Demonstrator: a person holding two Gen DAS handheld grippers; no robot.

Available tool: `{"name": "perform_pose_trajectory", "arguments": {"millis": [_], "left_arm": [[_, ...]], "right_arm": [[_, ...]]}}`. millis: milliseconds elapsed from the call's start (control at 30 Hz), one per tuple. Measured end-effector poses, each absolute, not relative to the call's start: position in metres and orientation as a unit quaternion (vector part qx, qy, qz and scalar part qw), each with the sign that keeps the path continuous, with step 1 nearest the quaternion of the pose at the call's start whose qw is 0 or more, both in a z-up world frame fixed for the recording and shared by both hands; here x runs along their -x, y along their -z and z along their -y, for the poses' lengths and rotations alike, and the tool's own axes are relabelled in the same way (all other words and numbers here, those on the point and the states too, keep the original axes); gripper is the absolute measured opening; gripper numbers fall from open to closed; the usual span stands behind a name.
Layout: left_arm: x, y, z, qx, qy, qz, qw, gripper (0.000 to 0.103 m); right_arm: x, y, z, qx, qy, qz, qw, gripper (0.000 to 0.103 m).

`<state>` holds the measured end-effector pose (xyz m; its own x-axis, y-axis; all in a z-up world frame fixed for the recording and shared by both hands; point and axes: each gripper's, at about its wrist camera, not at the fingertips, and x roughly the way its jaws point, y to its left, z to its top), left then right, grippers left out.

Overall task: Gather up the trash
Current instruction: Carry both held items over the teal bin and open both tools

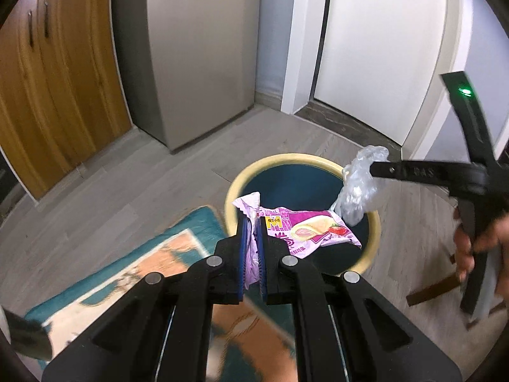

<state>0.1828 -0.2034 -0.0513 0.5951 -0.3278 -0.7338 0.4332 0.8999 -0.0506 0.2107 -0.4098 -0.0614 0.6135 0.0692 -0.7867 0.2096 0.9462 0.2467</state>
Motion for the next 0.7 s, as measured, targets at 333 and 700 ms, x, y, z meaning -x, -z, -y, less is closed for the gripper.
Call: {"name": "perform_pose_trajectory", "arguments": {"millis": [333, 700], "left_arm": [[-0.218, 0.092, 0.256, -0.074, 0.223, -0.433, 0.87, 0.023], [-0.223, 0.085, 0.24, -0.055, 0.189, -0.42, 0.886, 0.097]], "right_arm": [[-0.226, 0.09, 0.425, -0.173, 0.053, -0.458, 0.87, 0.019], [-0.224, 0.088, 0.419, -0.191, 0.031, -0.455, 0.869, 0.046]]}}
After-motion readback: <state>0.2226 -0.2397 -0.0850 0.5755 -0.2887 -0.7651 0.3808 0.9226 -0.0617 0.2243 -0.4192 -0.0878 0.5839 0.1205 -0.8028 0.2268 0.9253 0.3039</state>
